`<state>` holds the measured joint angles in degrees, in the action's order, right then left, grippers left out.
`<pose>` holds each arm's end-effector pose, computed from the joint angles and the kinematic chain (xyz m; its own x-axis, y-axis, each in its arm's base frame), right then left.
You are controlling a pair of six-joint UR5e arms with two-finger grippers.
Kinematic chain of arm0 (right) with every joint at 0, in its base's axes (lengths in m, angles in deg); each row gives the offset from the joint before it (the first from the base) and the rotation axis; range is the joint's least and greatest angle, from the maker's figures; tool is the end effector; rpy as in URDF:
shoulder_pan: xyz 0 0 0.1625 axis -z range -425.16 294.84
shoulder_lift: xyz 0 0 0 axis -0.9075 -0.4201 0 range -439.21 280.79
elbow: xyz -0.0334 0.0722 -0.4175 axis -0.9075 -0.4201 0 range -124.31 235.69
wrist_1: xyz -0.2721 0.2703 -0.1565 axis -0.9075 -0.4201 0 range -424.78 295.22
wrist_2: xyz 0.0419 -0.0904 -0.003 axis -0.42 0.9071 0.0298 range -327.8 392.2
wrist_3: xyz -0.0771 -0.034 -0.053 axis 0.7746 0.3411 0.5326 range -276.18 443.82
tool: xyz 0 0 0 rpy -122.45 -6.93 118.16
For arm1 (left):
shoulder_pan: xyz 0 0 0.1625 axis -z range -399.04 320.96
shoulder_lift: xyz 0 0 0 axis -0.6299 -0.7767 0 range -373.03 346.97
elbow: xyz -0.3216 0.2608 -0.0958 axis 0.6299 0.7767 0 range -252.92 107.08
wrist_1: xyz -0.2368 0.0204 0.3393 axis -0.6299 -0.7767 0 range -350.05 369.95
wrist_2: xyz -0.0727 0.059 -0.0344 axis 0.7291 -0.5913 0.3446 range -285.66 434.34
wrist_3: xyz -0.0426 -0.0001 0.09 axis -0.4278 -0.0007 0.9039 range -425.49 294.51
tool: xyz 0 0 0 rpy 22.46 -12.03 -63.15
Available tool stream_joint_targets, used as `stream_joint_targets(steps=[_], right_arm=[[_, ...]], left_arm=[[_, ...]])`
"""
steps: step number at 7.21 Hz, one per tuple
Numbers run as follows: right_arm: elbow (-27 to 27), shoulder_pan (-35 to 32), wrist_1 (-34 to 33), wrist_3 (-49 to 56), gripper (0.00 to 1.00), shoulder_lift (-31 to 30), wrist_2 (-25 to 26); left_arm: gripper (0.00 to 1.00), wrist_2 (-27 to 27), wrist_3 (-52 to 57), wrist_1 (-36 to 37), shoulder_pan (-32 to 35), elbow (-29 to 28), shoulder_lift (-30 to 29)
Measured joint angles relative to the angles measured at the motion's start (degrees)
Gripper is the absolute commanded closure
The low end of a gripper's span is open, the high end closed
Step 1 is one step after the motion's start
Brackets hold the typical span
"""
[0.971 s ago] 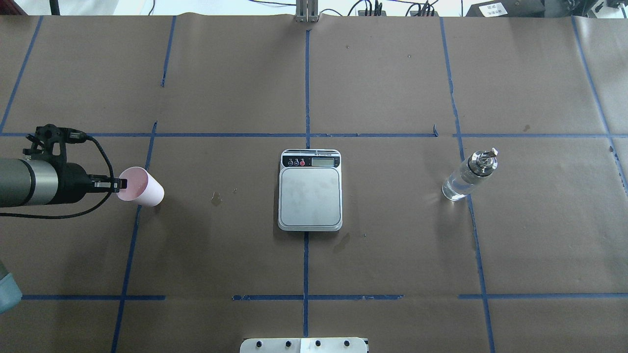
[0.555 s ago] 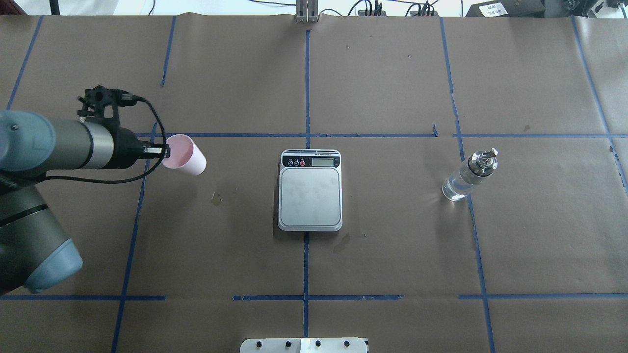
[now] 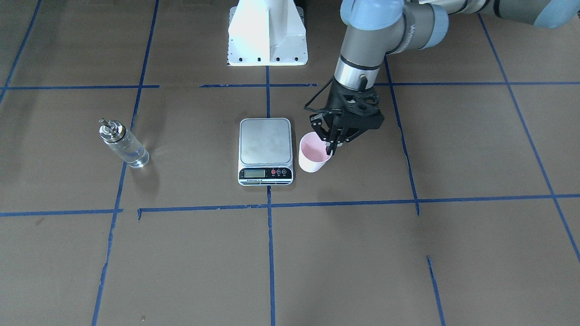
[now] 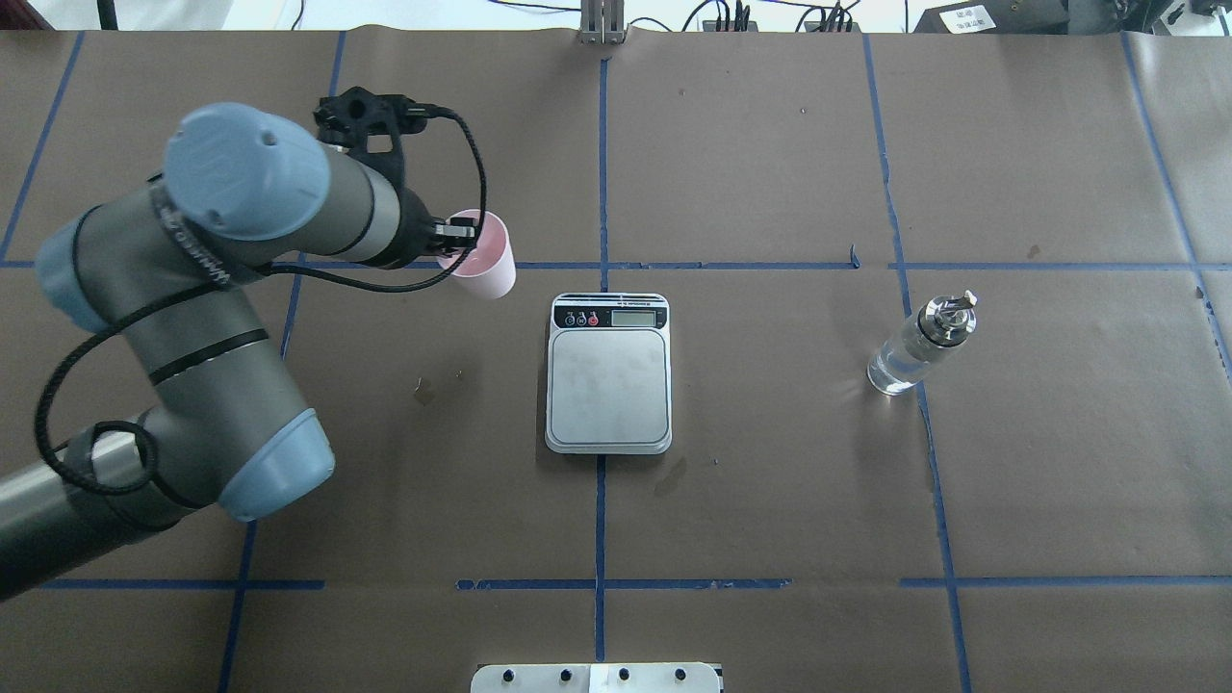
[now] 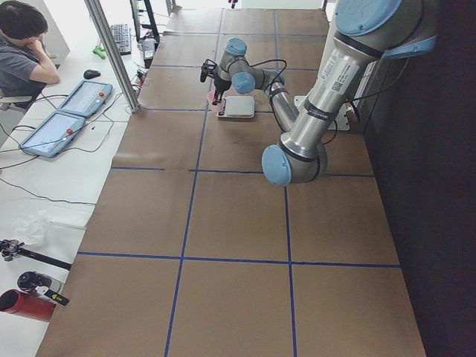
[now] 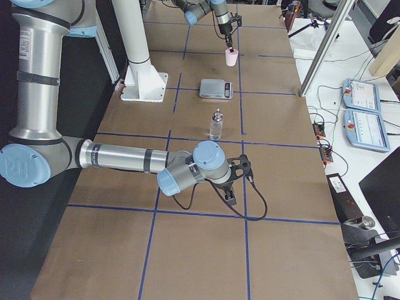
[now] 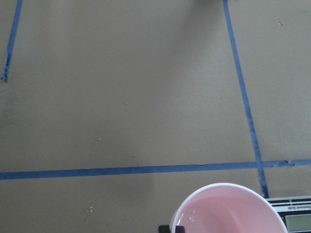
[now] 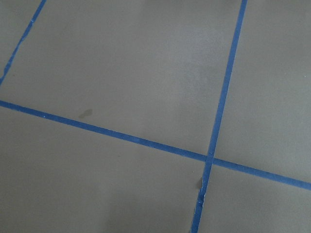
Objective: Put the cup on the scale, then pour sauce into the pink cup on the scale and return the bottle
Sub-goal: 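Carry the pink cup with the left gripper over the scale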
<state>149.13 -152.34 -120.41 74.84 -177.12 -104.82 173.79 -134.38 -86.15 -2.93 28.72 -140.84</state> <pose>0.0382 -0.4552 0.6232 0.6615 -0.2577 0.7043 -0.0612 0.9174 0.3932 0.4586 -0.4793 0.1736 0.5963 0.0047 -0.8028 0.2757 0.9379 0.2103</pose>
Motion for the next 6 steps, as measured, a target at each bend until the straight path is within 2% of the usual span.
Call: stream_joint_targets(steps=[2, 4, 6], right_arm=[[-0.01, 0.0, -0.02, -0.06, 0.0, 0.0, 0.0], [-0.01, 0.0, -0.08, -0.07, 0.0, 0.0, 0.06], [-0.01, 0.0, -0.05, -0.07, 0.0, 0.0, 0.08]], left_arm=[[1.0, -2.54, -3.78, 0.73, -4.76, -4.06, -4.37], [0.93, -4.16, -4.5, 0.75, -7.88, -5.09, -5.05], [0.68, -4.72, -4.57, 0.74, -8.99, -5.16, -5.04]])
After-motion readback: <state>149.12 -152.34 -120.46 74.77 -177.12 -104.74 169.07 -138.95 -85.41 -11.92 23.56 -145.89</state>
